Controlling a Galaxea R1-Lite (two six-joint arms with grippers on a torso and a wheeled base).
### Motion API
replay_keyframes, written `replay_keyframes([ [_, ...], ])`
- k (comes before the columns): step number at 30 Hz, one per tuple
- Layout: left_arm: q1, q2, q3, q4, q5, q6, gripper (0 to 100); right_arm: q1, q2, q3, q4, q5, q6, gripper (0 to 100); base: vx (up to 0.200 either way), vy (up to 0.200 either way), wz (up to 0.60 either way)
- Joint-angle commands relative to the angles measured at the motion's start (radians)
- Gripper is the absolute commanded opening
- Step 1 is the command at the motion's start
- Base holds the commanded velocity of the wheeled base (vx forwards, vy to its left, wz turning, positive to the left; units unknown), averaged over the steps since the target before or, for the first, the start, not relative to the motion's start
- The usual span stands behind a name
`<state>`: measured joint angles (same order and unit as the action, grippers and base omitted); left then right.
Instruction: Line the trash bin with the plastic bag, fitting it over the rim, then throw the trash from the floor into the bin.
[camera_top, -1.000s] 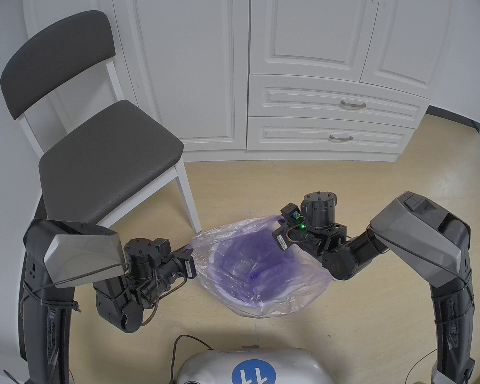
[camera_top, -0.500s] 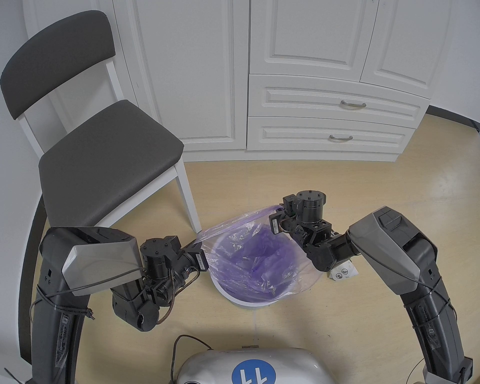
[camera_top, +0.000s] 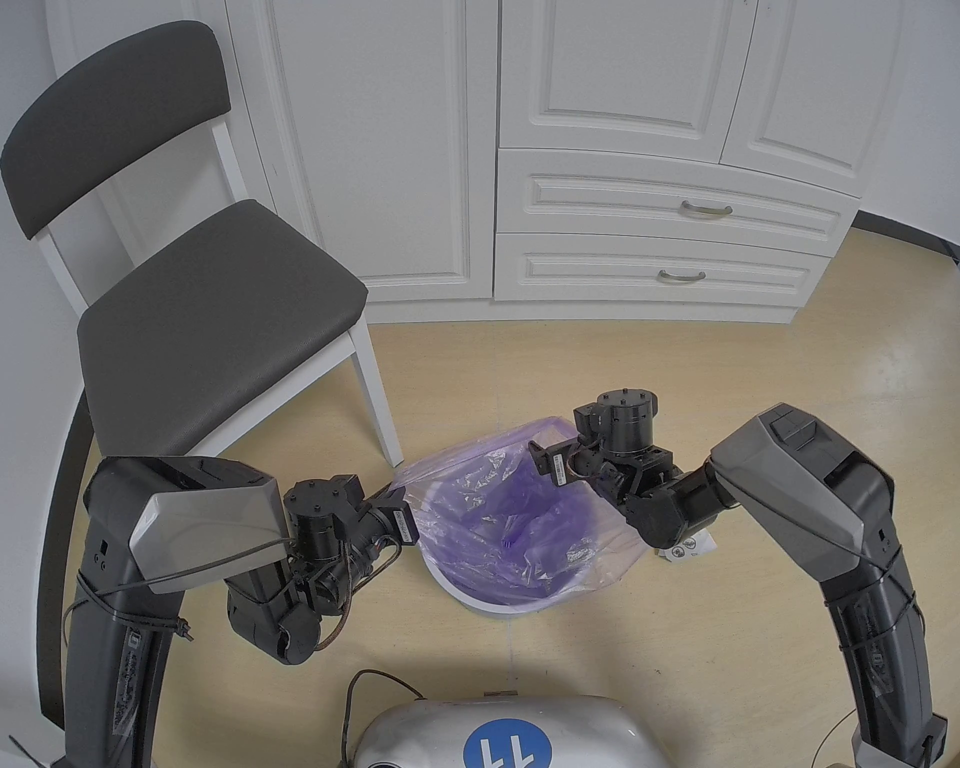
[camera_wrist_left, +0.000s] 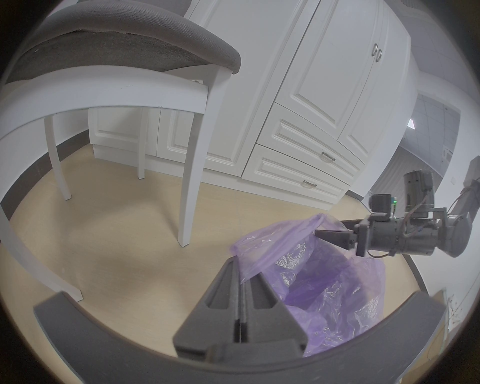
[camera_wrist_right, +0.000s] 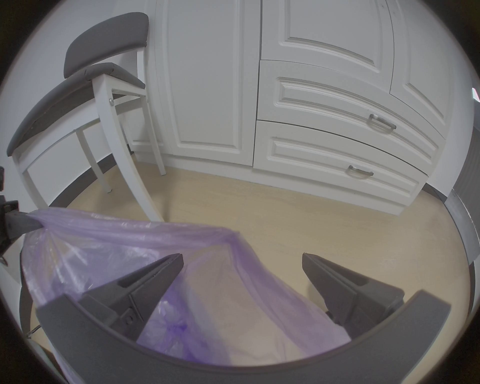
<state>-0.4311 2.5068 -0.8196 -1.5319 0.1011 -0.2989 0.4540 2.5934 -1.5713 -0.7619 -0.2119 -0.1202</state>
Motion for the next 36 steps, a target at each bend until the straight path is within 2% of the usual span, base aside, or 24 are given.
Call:
replay_keyframes([
  [1,-0.002,-0.008,0.014,-0.001,0.000,0.000,0,0.000,-0.154,0.160,-0.025,0.006,0.025,100,0.000,0.000,0.00],
  [2,-0.002,-0.008,0.014,-0.001,0.000,0.000,100,0.000,-0.154,0.160,-0.025,0.006,0.025,100,0.000,0.000,0.00],
  [7,0.002,-0.029,0.030,-0.002,-0.007,-0.002,100,0.015,-0.213,0.261,-0.060,0.005,0.132,100,0.000,0.000,0.00],
  [10,0.006,-0.062,0.065,-0.002,-0.020,0.006,100,0.032,-0.219,0.329,-0.154,-0.006,0.223,100,0.000,0.000,0.00],
  [12,0.006,-0.092,0.092,-0.001,-0.046,0.009,100,0.034,-0.230,0.381,-0.223,-0.006,0.252,100,0.000,0.000,0.00],
  [16,0.006,-0.138,0.146,-0.001,-0.098,0.012,100,0.035,-0.280,0.468,-0.278,-0.004,0.271,100,0.000,0.000,0.00],
  [23,0.012,-0.157,0.158,0.001,-0.103,0.047,100,0.046,-0.365,0.559,-0.277,0.006,0.318,100,0.000,0.000,0.00],
  [26,0.015,-0.166,0.163,-0.001,-0.103,0.049,100,0.052,-0.386,0.596,-0.258,0.006,0.313,100,0.000,0.000,0.00],
  [33,0.020,-0.250,0.172,0.068,-0.104,0.052,100,0.074,-0.526,0.640,-0.079,0.005,0.303,100,0.000,0.000,0.00],
  [36,0.021,-0.260,0.169,0.076,-0.104,0.050,100,0.071,-0.553,0.654,-0.077,0.005,0.303,100,0.000,0.000,0.00],
])
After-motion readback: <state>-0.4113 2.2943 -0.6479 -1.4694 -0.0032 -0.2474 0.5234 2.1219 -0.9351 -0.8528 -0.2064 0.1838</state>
